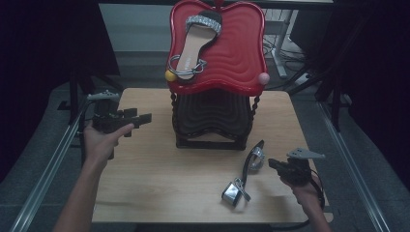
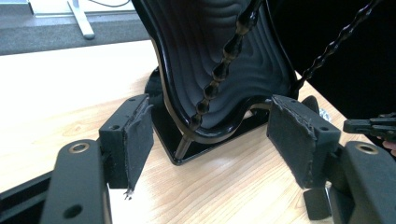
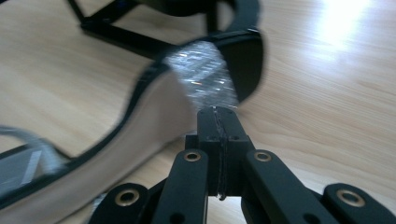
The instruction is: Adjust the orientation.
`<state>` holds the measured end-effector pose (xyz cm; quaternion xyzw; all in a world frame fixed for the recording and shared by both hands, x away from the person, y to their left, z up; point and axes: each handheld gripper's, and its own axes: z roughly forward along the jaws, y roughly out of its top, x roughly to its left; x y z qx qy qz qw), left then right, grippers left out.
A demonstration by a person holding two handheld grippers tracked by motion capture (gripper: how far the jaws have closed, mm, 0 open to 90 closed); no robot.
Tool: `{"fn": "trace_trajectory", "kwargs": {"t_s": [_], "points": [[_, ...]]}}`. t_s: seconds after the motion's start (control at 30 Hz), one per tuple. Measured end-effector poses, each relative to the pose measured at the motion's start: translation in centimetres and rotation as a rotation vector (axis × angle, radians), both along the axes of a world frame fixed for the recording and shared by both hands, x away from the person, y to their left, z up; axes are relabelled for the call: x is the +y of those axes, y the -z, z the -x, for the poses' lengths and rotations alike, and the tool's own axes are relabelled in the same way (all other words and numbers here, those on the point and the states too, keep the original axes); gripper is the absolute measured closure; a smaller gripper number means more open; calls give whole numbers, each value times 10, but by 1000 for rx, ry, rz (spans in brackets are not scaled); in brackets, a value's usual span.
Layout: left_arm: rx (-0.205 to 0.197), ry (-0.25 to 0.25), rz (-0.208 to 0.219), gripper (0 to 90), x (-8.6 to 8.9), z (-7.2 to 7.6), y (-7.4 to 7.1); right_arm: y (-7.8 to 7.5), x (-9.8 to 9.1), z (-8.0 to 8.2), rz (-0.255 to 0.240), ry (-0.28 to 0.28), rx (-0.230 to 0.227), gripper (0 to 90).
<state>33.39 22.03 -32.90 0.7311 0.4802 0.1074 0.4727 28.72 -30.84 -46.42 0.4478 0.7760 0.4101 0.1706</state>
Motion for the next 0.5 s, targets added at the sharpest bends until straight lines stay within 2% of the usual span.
{"fn": "trace_trajectory", "kwargs": {"t_s": [0.03,0.07,0.1,0.13,0.17,0.2,0.37,0.47,0.5], "points": [[2,1,-4,315,0,0,0,-2,9,2,10,-40,-6,898],[4,1,-5,315,-1,0,1,-2,9,2,10,-40,-6,898],[10,1,-7,316,-2,-1,1,-4,17,5,18,-78,-7,899],[10,1,-7,316,-2,-1,1,-4,17,5,18,-78,-7,899],[16,-2,-7,317,-2,-1,2,-4,25,7,28,-115,-7,898],[16,-2,-7,318,-2,-1,2,-4,25,7,28,-115,-7,898],[25,0,-10,319,-4,-2,4,-4,46,13,35,-191,1,898],[30,1,-10,320,-6,-3,5,-5,63,17,49,-243,6,898],[31,2,-10,321,-6,-3,5,-7,78,23,64,-275,-8,898]]}}
